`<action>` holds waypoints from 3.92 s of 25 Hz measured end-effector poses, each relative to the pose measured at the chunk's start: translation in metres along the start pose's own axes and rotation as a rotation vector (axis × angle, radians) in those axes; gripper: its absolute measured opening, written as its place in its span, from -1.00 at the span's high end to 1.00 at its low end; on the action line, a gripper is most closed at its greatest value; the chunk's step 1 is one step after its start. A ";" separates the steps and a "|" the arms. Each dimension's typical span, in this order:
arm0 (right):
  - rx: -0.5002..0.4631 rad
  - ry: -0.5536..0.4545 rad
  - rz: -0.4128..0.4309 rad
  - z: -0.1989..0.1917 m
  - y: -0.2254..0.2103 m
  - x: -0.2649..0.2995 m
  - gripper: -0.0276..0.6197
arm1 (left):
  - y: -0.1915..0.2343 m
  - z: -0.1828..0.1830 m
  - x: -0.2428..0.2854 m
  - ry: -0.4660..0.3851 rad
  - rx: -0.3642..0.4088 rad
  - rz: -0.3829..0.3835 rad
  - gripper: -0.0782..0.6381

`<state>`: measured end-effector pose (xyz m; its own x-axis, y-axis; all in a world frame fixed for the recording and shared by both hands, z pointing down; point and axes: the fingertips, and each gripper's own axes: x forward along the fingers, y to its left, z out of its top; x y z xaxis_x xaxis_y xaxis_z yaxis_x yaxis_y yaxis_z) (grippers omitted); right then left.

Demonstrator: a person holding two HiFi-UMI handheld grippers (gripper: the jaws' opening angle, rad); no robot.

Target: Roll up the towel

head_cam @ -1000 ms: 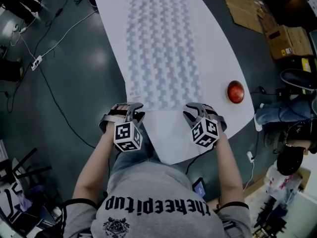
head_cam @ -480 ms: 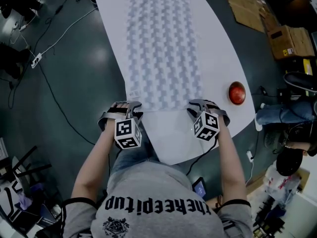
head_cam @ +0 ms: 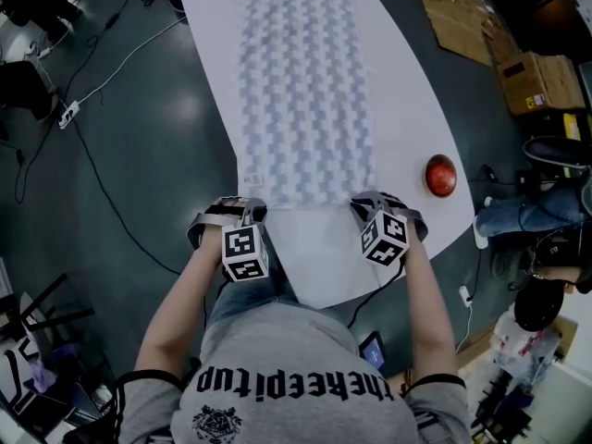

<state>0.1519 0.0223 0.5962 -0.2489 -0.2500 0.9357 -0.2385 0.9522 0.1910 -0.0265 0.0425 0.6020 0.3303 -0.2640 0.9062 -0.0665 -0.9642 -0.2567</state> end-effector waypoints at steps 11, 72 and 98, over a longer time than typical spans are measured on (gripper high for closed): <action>0.018 -0.051 0.095 0.013 0.057 -0.024 0.85 | -0.047 -0.017 -0.029 -0.001 0.015 -0.122 0.73; 0.116 -0.309 -0.195 0.066 -0.063 -0.065 0.53 | 0.060 -0.014 -0.014 0.006 0.128 0.135 0.40; 0.023 0.026 -0.076 0.001 -0.060 0.011 0.25 | 0.067 -0.015 0.003 0.060 0.137 0.029 0.37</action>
<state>0.1622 -0.0379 0.5946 -0.2049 -0.3168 0.9261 -0.2770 0.9263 0.2556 -0.0441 -0.0229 0.5929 0.2731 -0.2965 0.9151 0.0553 -0.9449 -0.3227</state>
